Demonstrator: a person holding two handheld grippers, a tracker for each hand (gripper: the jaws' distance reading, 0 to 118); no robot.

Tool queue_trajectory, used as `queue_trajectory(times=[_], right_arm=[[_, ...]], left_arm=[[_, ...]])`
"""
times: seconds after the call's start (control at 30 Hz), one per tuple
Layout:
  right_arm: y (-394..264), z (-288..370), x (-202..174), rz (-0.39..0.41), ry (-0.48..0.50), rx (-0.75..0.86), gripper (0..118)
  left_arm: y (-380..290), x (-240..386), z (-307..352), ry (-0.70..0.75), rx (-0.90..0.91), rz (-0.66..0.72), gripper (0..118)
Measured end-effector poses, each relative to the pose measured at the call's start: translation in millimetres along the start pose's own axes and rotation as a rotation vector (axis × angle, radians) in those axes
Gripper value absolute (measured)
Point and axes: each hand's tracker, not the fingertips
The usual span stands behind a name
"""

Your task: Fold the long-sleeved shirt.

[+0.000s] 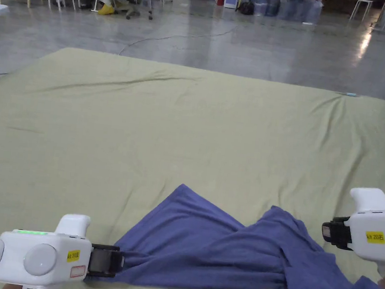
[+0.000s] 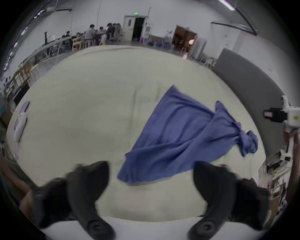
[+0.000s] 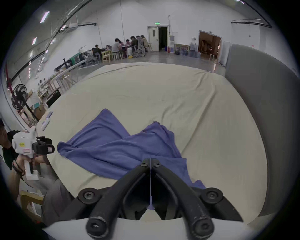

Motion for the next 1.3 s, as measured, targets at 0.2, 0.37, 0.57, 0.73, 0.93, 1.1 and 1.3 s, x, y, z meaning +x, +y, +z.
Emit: queue_trajectory(times=[0.2, 0.37, 0.57, 0.73, 0.93, 1.1, 1.3], right_arm=[[8.4, -24.0, -7.6, 0.034, 0.006, -0.031, 0], [30.7, -75.5, 8.0, 0.043, 0.012, -0.098, 0], [64.0, -151.8, 24.3, 0.051, -0.027, -0.161, 1], [77.3, -205.1, 34.7, 0.038, -0.027, -0.296, 64], [80.8, -261.9, 33.5, 0.042, -0.048, -0.372, 60], [85.0, -246.5, 24.8, 0.048, -0.021, -0.34, 0], [125.0, -149.2, 42.3, 0.053, -0.057, -0.152, 0]], left_arm=[[-11.0, -4.7, -41.6, 0.088, -0.069, -0.047, 94], [-13.0, 4.8, -53.8, 0.107, -0.048, -0.127, 71], [-1.4, 19.1, -22.5, 0.049, -0.01, -0.204, 0], [3.6, 26.7, -5.2, 0.008, 0.021, -0.166, 0], [10.1, 19.6, 1.3, -0.027, 0.014, -0.085, 0], [20.7, 18.5, -2.6, -0.031, 0.011, -0.073, 0], [98.0, 26.9, 29.3, -0.117, 0.172, -0.029, 0]])
